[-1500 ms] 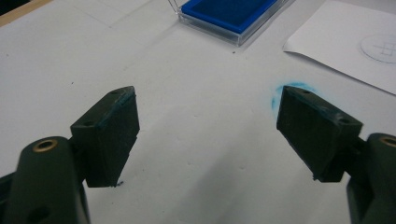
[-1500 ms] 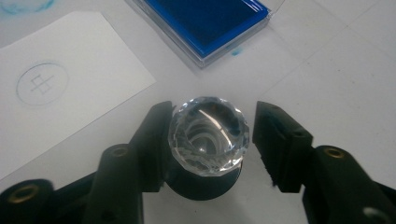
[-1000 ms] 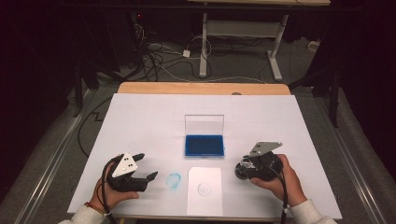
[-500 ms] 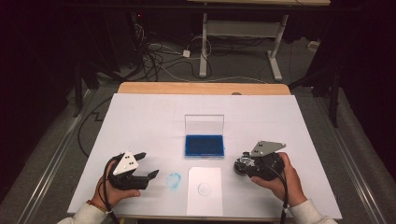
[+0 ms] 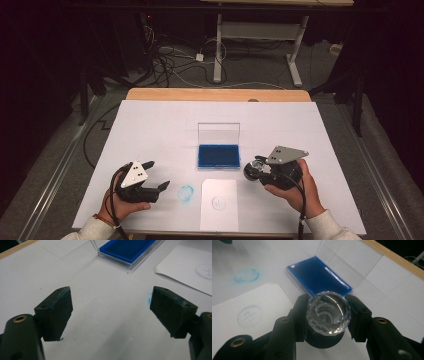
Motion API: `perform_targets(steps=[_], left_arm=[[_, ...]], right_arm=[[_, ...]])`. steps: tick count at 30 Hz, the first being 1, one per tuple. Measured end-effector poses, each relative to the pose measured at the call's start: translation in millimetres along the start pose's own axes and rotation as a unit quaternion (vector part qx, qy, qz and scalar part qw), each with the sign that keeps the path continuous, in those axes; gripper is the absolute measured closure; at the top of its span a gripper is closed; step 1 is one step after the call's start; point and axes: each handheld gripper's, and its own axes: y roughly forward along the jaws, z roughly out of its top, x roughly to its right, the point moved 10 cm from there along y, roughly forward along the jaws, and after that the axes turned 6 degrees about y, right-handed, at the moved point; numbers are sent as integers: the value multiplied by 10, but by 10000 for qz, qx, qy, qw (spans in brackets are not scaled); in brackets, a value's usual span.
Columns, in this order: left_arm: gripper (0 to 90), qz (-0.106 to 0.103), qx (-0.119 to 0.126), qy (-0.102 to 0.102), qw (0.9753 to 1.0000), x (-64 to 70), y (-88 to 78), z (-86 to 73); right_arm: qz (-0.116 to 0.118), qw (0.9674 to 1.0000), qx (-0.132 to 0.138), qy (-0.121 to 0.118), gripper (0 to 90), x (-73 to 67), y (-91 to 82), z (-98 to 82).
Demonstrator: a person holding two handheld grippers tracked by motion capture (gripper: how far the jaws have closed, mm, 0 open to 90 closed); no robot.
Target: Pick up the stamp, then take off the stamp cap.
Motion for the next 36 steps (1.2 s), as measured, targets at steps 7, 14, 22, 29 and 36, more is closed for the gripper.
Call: perform_targets(steps=[7, 14, 22, 29, 36], left_arm=[[180, -7, -75, 36, 10000, 14, 7, -34], [177, -7, -77, 14, 10000, 25, -15, -58], [179, -65, -164, 10, 9998, 55, 18, -77], [180, -31, -191, -48, 9998, 59, 6, -94], [180, -120, -174, -51, 9998, 73, 64, -37]], right_arm=[[36, 9997, 220, -49, 575, -29, 2, 114], [84, 9991, 386, -153, 575, -89, 21, 235], [195, 9980, 582, -147, 575, -130, 42, 356], [253, 9973, 682, -46, 575, -161, 75, 424], [339, 9960, 830, 10, 574, -175, 130, 536]])
